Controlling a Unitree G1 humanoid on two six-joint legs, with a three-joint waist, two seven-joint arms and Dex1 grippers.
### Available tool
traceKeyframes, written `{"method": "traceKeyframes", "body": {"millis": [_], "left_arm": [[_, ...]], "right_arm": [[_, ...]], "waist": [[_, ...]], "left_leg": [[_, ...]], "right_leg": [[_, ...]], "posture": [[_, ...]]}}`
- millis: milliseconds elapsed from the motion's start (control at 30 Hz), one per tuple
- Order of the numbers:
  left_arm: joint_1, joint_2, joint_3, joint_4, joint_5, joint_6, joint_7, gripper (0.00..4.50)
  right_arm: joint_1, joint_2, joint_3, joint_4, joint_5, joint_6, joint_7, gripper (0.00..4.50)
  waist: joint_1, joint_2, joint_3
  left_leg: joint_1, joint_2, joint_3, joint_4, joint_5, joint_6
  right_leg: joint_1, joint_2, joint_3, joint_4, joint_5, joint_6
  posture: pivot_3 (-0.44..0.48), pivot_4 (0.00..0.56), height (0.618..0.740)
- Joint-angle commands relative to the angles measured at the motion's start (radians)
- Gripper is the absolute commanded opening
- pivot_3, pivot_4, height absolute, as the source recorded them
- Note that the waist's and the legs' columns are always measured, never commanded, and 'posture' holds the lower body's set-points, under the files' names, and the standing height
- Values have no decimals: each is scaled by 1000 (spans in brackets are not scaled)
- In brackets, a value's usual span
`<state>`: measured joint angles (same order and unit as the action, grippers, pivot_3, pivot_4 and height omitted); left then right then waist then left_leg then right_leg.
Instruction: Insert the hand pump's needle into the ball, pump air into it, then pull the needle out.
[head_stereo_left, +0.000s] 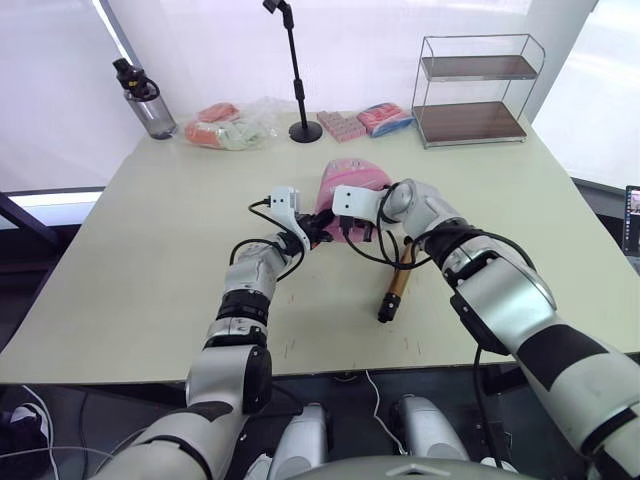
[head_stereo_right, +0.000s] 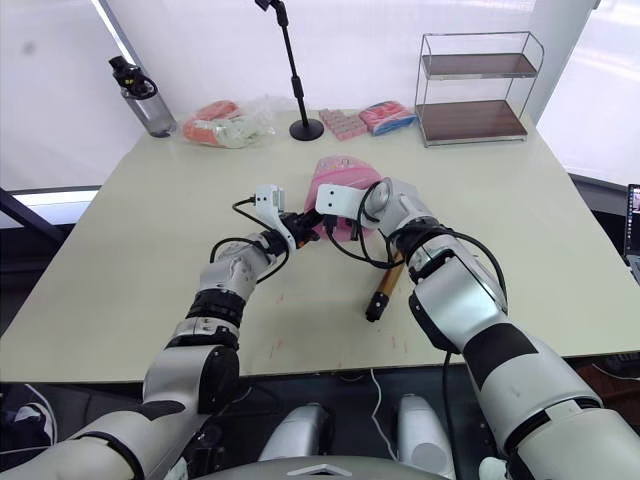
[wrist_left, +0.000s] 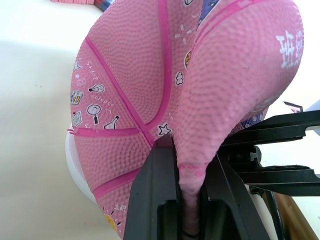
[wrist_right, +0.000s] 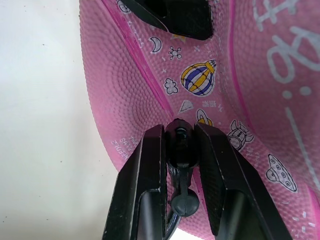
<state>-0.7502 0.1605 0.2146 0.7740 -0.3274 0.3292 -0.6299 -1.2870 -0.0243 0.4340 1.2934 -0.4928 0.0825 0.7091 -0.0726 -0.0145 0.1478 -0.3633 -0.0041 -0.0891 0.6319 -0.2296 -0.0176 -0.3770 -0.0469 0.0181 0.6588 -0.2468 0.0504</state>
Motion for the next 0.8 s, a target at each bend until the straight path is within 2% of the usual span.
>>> {"method": "traceKeyframes", "body": {"millis": [33, 800], "left_arm": [[40, -33, -29, 26, -12, 108, -21, 0], [51, -34, -25, -2, -34, 135, -1, 0]], "right_arm": [[65, 5, 20, 78, -30, 45, -13, 398], [95, 27, -42, 85, -2, 90, -74, 398]], "waist": [[0, 0, 0], [-1, -1, 0]], "left_leg": [[0, 0, 0, 0, 0, 0], [1, 0, 0, -2, 0, 0]], "right_leg": [[0, 0, 0, 0, 0, 0], [0, 0, 0, 0, -1, -1]], "posture": [[0, 150, 731], [0, 150, 731]]}}
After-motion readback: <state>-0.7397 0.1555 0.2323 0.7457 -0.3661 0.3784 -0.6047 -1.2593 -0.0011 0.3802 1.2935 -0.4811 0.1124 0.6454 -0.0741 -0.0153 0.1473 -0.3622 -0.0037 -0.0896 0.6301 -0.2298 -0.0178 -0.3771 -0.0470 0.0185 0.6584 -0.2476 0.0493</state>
